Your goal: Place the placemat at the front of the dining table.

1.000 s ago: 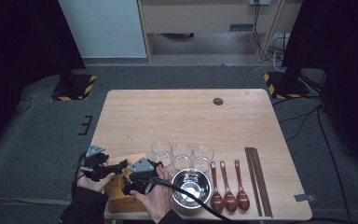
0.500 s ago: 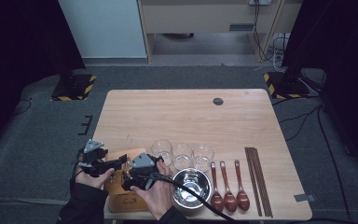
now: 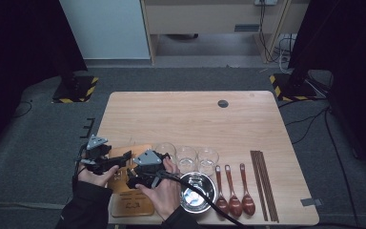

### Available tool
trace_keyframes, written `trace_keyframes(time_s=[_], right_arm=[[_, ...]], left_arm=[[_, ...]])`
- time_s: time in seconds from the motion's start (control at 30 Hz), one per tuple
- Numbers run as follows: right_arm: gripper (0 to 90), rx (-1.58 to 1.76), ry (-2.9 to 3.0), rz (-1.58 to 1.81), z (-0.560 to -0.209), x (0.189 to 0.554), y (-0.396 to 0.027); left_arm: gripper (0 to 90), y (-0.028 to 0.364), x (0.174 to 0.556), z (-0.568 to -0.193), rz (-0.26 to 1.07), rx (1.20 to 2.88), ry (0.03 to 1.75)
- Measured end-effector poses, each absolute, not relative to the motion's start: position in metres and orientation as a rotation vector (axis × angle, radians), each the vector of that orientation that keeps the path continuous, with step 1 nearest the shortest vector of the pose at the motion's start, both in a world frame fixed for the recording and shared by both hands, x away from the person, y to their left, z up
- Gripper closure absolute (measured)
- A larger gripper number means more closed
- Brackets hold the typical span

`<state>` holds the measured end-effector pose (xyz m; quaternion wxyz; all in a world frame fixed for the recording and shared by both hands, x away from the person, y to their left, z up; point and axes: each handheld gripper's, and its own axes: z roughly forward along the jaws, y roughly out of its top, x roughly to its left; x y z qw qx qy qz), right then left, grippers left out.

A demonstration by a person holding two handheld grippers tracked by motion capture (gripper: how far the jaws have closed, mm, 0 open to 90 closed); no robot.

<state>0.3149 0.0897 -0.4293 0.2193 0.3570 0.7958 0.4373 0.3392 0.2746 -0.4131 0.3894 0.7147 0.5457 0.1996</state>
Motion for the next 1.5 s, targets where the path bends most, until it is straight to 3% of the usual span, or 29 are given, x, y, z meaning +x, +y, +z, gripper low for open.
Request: trace_keyframes(time_s=[1.5], right_arm=[[7.4,1.002,2.107,1.226,-0.389,0.338,0.04]], left_arm=[[16.5,0.221,0.37,-0.366,0.561,1.842,1.295]])
